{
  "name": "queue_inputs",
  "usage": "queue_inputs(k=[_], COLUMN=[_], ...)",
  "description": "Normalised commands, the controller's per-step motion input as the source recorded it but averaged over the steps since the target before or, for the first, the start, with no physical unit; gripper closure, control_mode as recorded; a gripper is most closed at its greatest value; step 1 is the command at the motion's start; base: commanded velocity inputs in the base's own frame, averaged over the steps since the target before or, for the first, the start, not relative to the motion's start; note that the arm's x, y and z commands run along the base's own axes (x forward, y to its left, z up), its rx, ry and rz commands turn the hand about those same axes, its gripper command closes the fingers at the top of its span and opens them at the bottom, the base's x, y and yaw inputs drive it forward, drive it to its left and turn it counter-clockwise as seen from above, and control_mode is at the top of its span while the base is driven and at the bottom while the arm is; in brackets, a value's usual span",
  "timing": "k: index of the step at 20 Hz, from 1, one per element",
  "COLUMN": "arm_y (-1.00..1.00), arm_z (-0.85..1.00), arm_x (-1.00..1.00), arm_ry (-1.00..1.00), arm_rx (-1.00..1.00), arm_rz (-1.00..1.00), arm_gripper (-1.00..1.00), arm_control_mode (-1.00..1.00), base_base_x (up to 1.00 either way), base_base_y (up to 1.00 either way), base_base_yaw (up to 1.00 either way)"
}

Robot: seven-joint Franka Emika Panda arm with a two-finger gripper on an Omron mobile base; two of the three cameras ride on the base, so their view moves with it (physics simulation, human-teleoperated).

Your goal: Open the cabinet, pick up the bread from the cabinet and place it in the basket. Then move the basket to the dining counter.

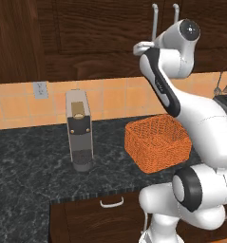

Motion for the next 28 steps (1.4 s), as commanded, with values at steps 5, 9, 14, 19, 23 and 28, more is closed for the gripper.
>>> queue_inputs(k=[5,9,14,19,23,28], arm_y=[0.00,0.00,0.18,0.31,0.25,0.28], arm_z=[-0.04,0.00,0.00,0.00,0.00,0.00], arm_x=[0.63,0.39,-0.42,-1.00,-1.00,-1.00], arm_ry=[-0.02,0.00,0.00,0.00,0.00,0.00], arm_rx=[0.00,0.00,0.00,0.00,0.00,0.00], arm_rz=[0.00,0.00,0.01,0.00,0.00,0.00], arm_gripper=[-1.00,1.00,1.00,1.00,1.00,-1.00], arm_control_mode=[-1.00,-1.00,-1.00,-1.00,-1.00,-1.00], base_base_x=[0.00,0.00,0.00,0.00,0.00,0.00], base_base_y=[0.00,0.00,0.00,0.00,0.00,0.00], base_base_yaw=[0.00,0.00,0.00,0.00,0.00,0.00])
